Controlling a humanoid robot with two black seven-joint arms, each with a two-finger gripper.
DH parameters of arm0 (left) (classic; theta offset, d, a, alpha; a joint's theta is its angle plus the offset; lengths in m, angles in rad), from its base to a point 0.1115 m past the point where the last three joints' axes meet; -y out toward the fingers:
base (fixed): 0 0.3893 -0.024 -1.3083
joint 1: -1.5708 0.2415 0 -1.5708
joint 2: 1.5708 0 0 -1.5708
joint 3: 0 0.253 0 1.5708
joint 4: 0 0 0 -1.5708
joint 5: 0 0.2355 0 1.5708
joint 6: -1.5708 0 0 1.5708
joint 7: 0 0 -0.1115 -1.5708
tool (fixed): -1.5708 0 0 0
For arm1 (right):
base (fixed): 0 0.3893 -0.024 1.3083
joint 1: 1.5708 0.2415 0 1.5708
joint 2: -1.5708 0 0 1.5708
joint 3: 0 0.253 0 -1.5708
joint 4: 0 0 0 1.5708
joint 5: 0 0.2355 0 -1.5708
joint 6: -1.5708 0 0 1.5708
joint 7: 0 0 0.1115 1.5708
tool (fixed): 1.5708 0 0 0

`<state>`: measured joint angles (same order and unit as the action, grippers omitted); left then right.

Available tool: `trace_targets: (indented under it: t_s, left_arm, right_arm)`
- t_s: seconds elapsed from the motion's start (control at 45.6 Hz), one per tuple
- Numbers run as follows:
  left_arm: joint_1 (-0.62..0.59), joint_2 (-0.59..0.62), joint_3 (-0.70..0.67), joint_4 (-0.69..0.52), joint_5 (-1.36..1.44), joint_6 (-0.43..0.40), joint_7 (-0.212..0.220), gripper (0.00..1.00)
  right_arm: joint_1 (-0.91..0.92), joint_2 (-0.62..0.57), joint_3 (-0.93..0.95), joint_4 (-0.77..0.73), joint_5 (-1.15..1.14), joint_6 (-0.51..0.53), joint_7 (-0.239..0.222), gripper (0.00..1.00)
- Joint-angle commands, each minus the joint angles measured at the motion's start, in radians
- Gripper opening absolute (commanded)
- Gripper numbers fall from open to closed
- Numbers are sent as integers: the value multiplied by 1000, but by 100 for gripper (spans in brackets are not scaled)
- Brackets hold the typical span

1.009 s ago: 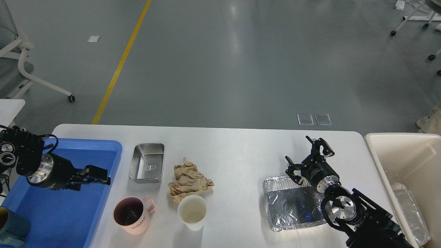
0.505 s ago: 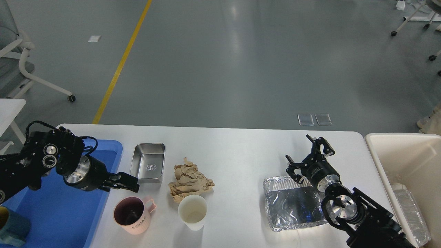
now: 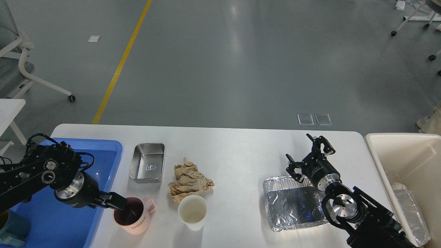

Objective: Tidy desktop
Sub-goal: 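Move the left gripper over the blue tub toward the pink mug, then grasp the pink mug with the left gripper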

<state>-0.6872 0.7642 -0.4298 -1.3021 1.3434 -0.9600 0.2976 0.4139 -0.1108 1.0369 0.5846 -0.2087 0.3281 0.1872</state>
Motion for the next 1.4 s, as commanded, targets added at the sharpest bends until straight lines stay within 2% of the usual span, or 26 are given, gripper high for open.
trace_targets:
  t_s: [0.0,0.197,0.329,0.351,0.373,0.483,0.724,0.877,1.075,1.184,1.382]
  left_arm:
    - [3,1,-1,7,17,0,-2,97]
    - [8,-9,0,9,30,0,-11,91]
    - [11,-16,2,15,30,0,-35,75]
    - [11,-16,2,15,30,0,-37,72]
    - [11,-19,2,15,30,0,-37,64]
    - [11,-32,2,20,30,0,-38,52]
    - [8,-45,33,50,30,0,-38,43]
    - [6,-46,37,58,30,0,-75,25]
    - [-2,-45,37,60,30,0,-109,8]
    - [-2,-39,37,60,30,0,-121,2]
    - [-3,-34,36,58,30,0,-123,1]
  right_arm:
    - [3,2,0,3,0,-1,0,100]
    - [3,0,0,3,0,-1,0,100]
    - [0,-1,0,3,0,-1,0,100]
    - [-1,-4,0,4,0,-1,0,100]
    - [-1,-9,0,4,0,-1,0,100]
    - [-1,-13,0,4,0,0,0,100]
    - [3,-23,0,11,0,0,0,100]
    - [2,-32,0,18,0,0,0,100]
    - [2,-32,0,18,0,0,0,100]
    - [0,-32,0,18,0,0,0,100]
    - [-1,-30,0,18,0,0,0,100]
